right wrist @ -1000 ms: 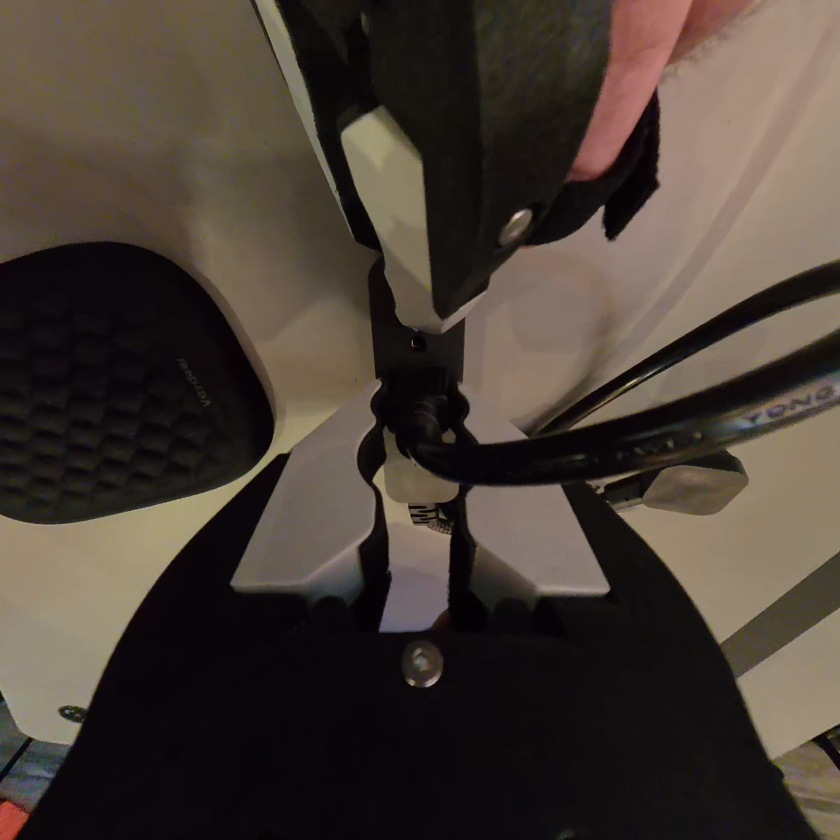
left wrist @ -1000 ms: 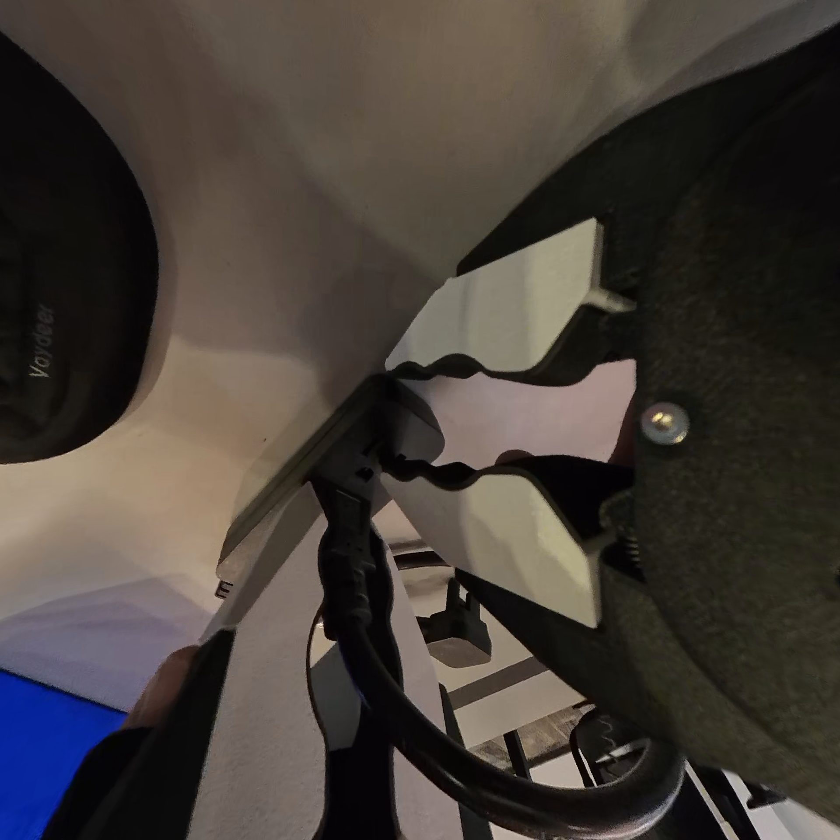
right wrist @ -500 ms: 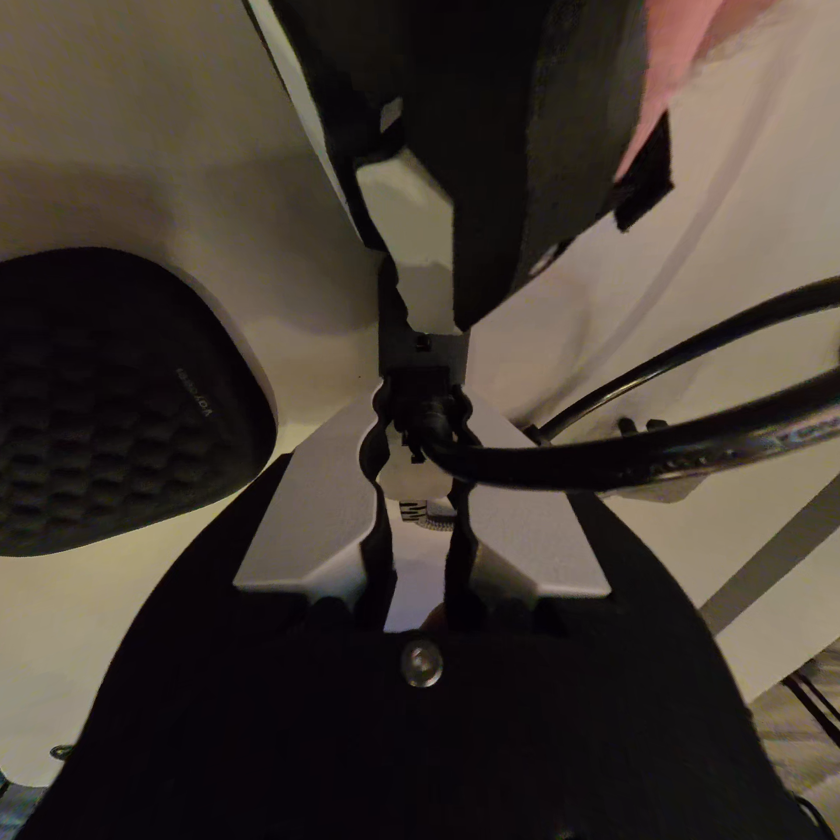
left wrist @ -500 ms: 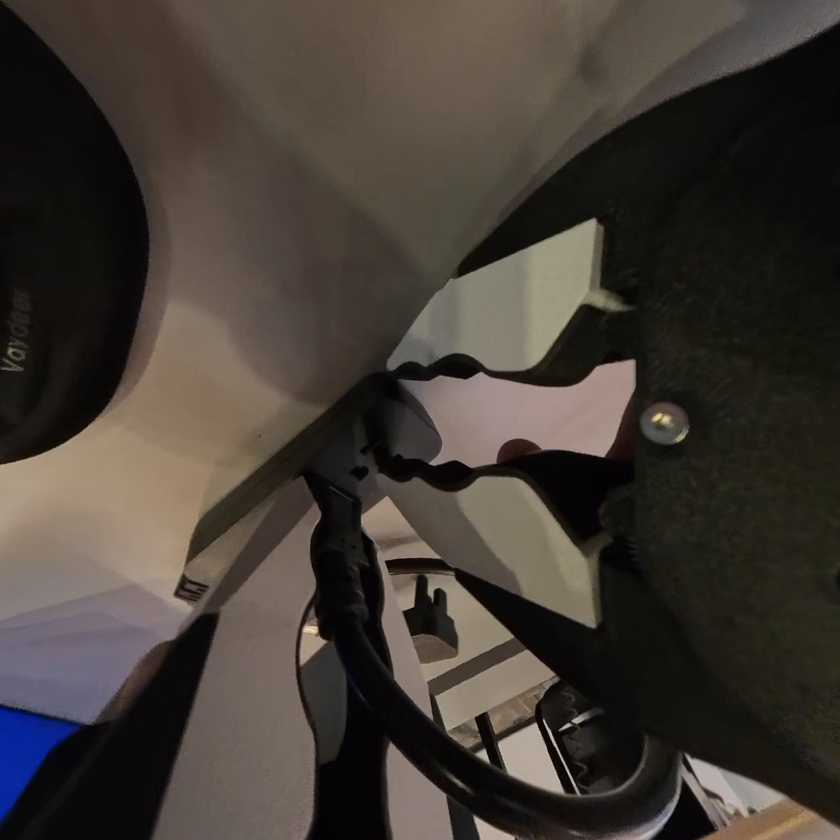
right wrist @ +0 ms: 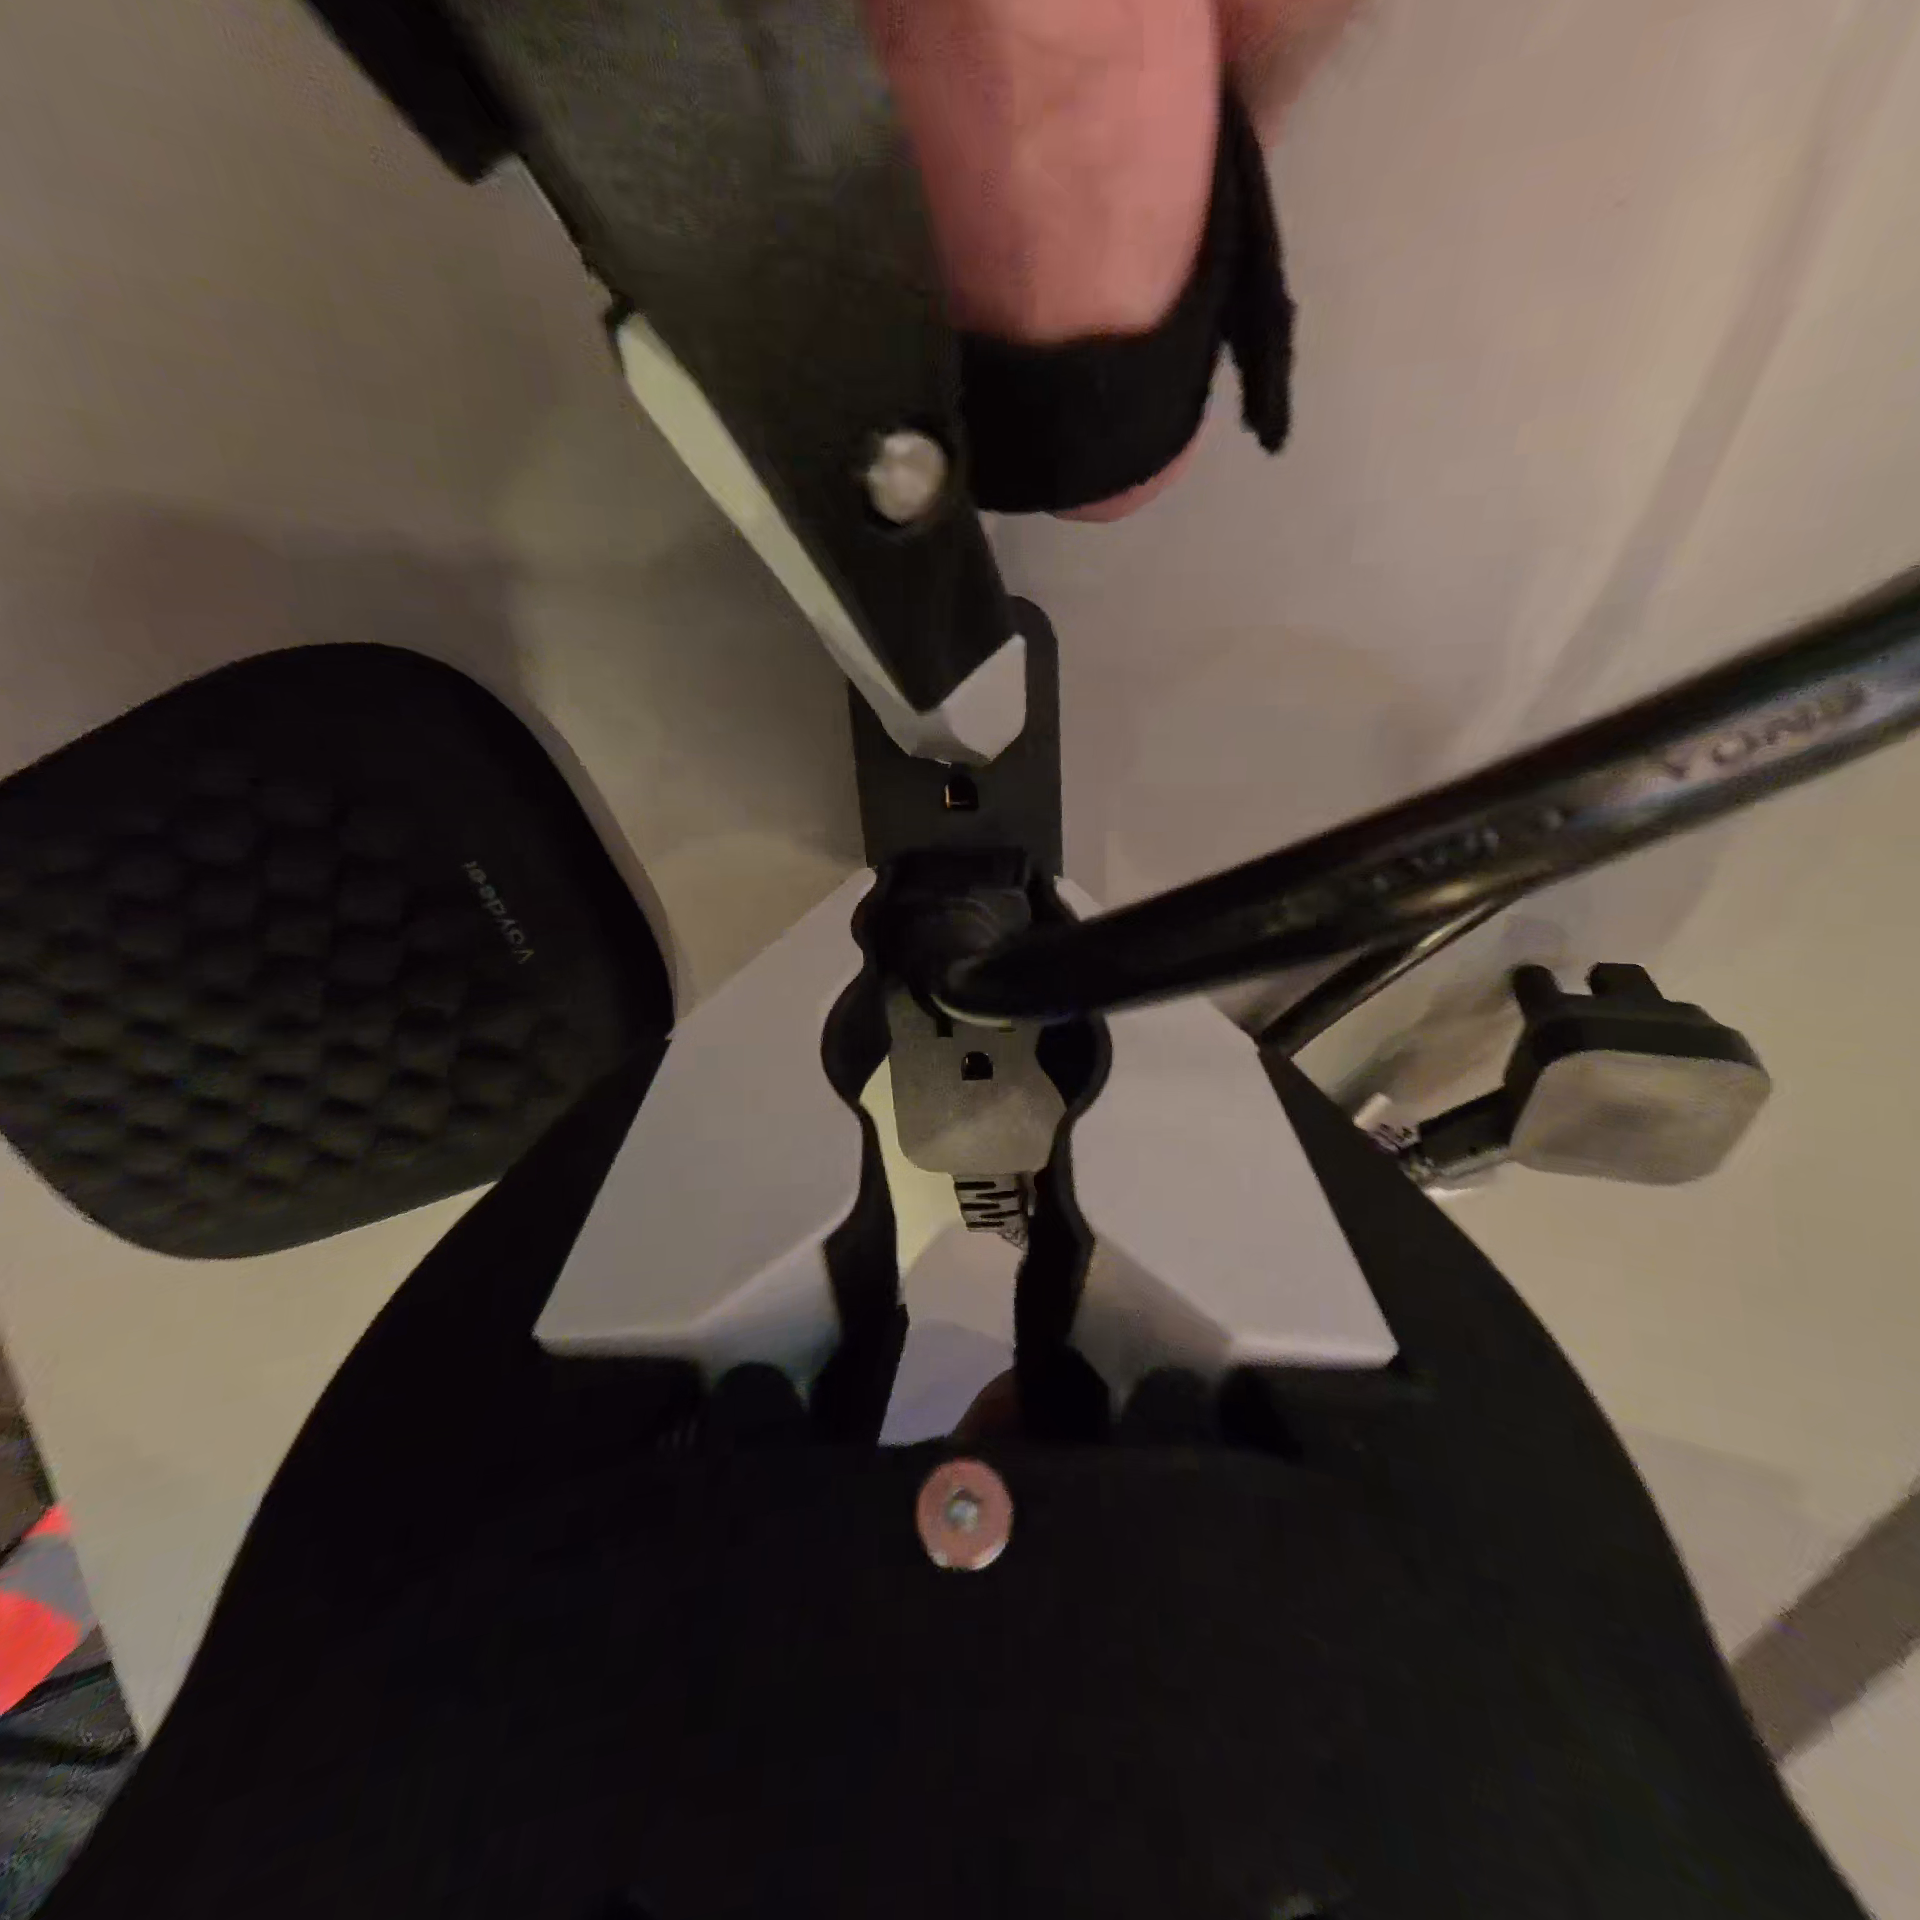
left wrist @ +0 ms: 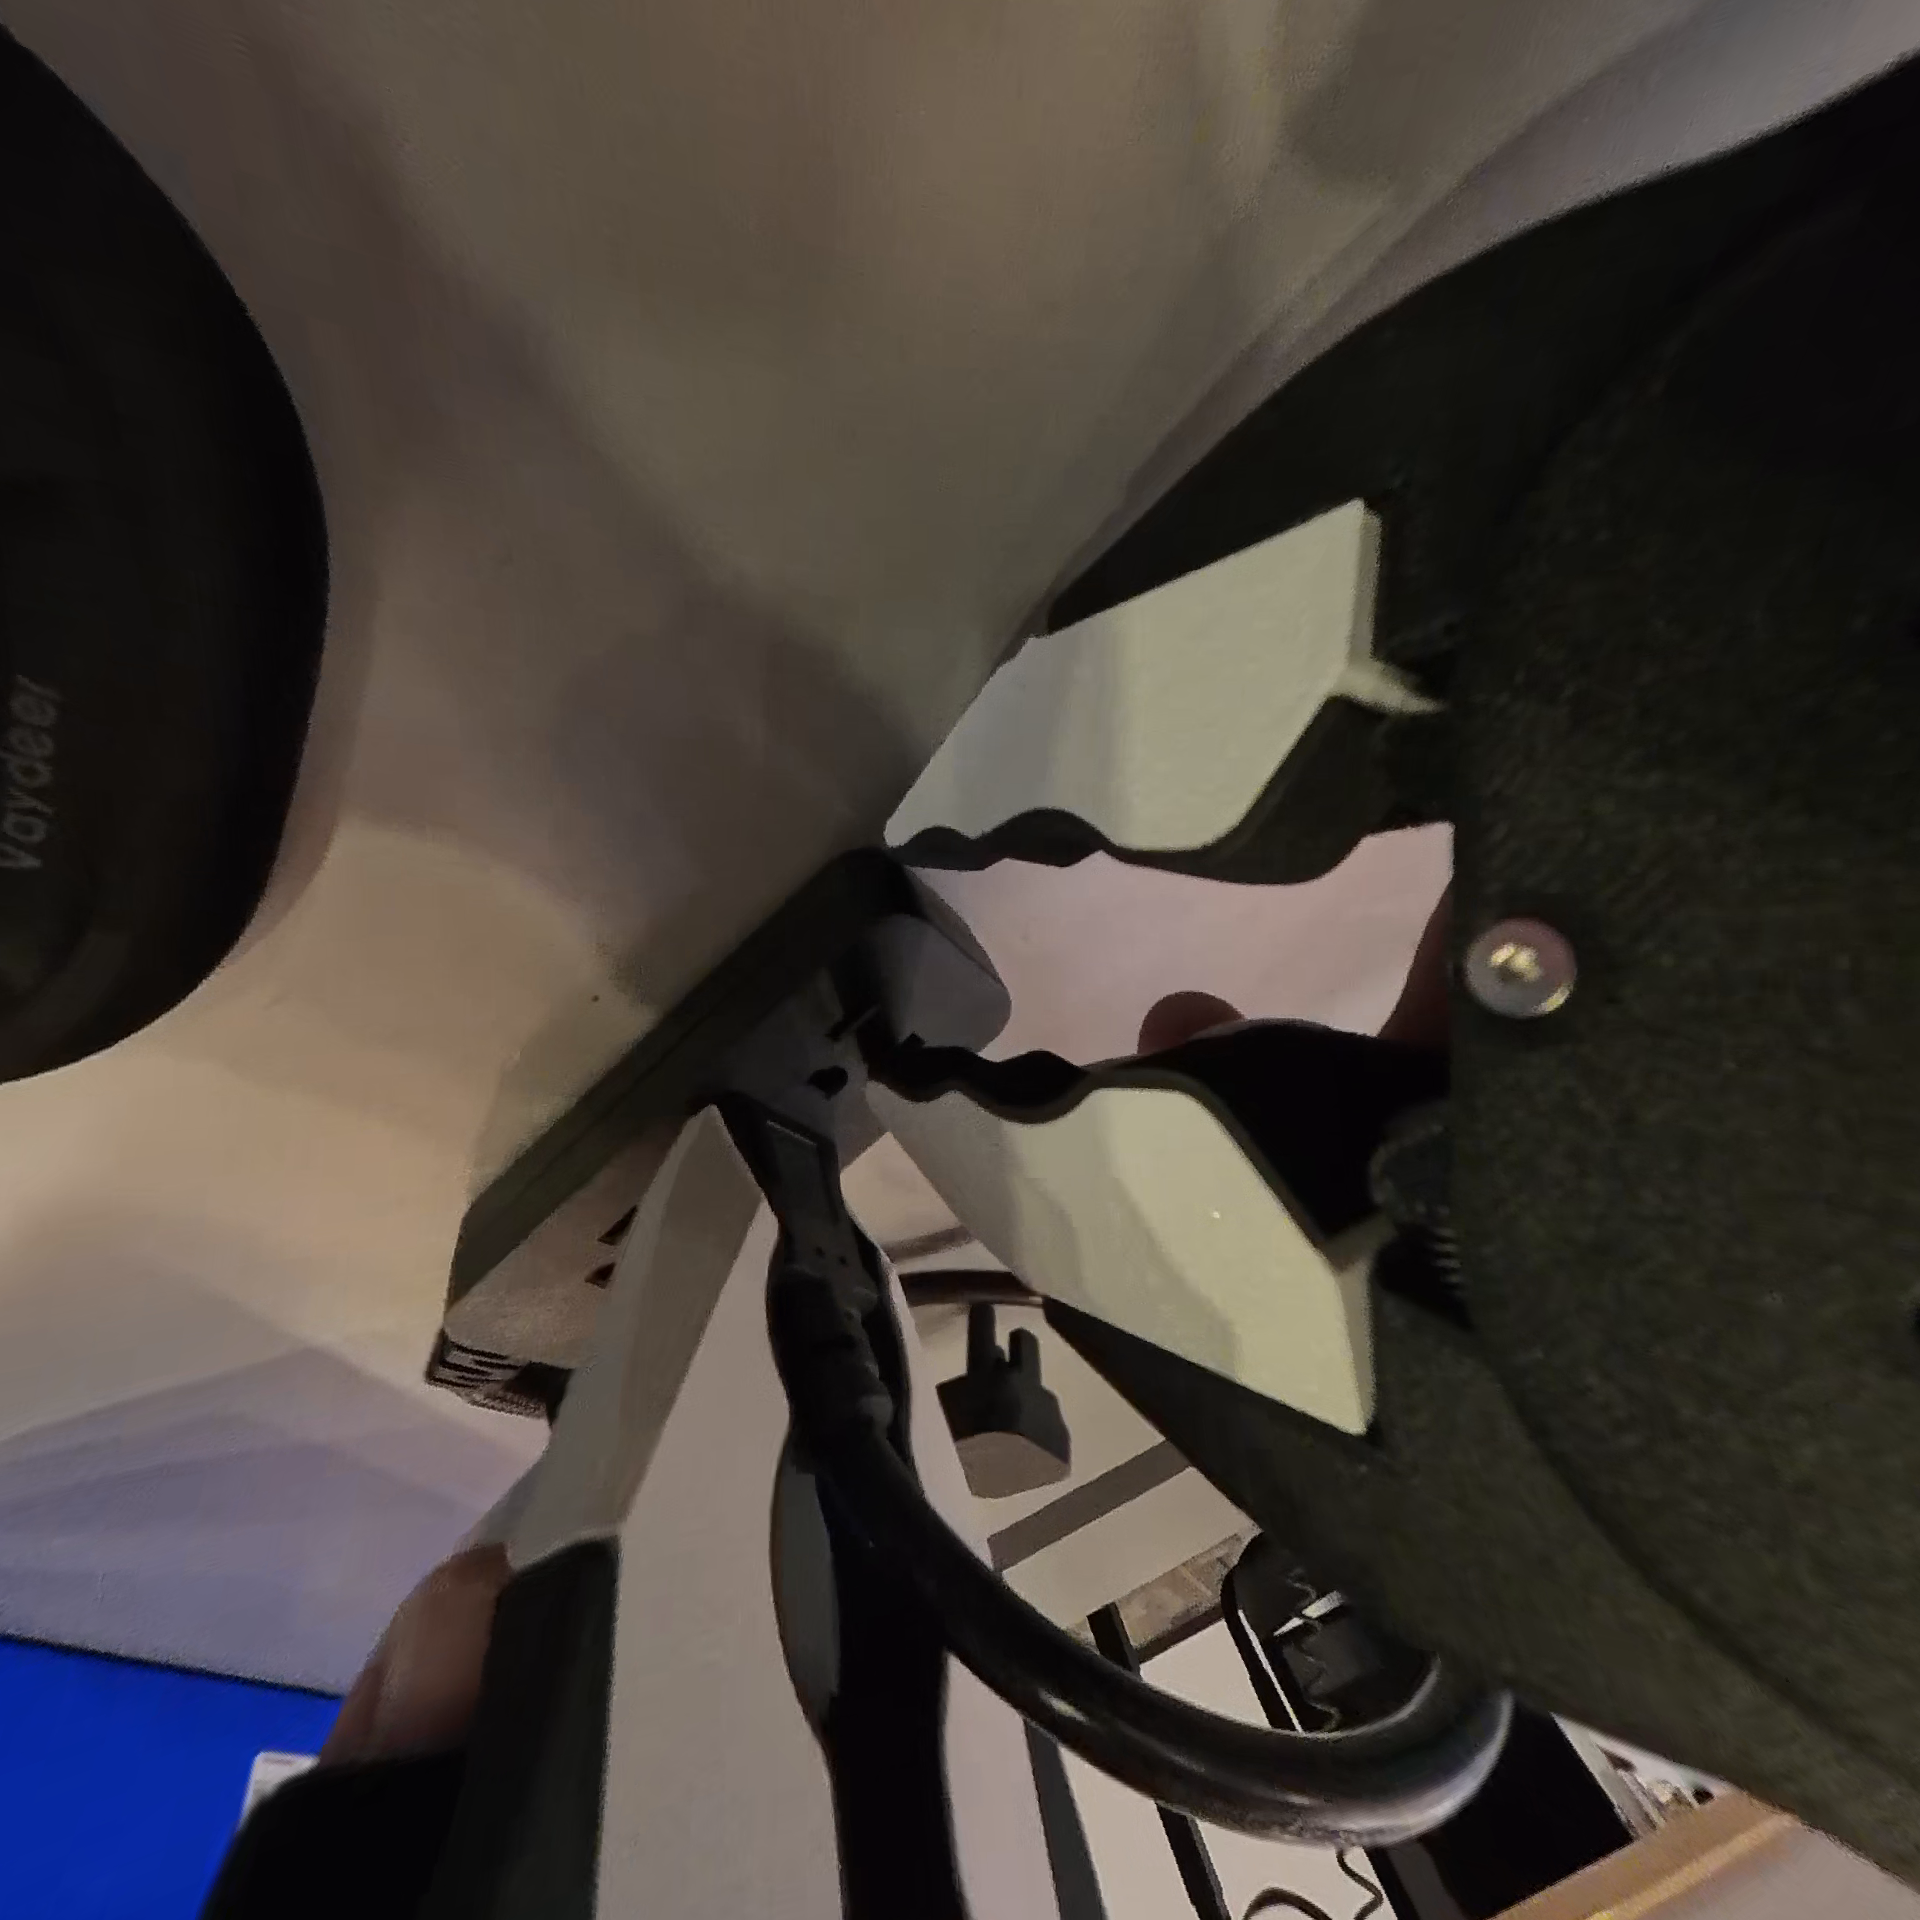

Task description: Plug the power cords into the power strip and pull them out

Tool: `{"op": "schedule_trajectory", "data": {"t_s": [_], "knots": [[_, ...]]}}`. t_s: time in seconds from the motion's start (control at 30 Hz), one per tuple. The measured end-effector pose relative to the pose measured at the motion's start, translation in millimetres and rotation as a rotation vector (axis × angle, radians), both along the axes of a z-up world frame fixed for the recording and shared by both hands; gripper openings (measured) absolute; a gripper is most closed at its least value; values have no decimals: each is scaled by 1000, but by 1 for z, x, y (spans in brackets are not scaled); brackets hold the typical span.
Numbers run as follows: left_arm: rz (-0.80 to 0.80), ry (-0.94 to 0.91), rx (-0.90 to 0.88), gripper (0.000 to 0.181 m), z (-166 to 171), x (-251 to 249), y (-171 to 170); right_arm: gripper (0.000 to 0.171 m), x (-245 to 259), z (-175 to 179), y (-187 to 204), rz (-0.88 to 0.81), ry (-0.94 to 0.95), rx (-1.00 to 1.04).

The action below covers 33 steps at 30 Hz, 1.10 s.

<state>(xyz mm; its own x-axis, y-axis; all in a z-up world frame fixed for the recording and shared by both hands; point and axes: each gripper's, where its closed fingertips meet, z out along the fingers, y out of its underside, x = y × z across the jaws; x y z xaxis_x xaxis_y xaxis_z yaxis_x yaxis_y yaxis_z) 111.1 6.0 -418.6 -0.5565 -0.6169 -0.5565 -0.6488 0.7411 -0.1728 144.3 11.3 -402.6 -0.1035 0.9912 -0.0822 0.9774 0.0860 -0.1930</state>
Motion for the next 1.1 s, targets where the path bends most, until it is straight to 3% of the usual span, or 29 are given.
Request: {"op": "schedule_trajectory", "data": {"t_s": [0.13,0.23,0.43,0.63,0.7,0.8,0.9,1.1], "knots": [[15,19,6,32,0,1,0,21,1,0,0,3,-27,150],[12,12,5,32,0,1,1,22,1,0,-1,-30,12,154],[56,23,30,34,0,2,-1,39,8,2,3,-382,51,77],[101,-17,-16,34,1,9,-7,33,2,6,6,-714,142,110],[105,-19,-18,34,1,11,-8,19,-1,5,5,-754,162,106],[130,-41,-28,34,1,14,-11,18,3,5,4,-764,125,148],[176,-54,-29,34,1,15,-11,41,15,3,4,-803,71,176],[180,-71,-29,34,1,21,-17,25,15,-2,-3,-881,86,133]]}}
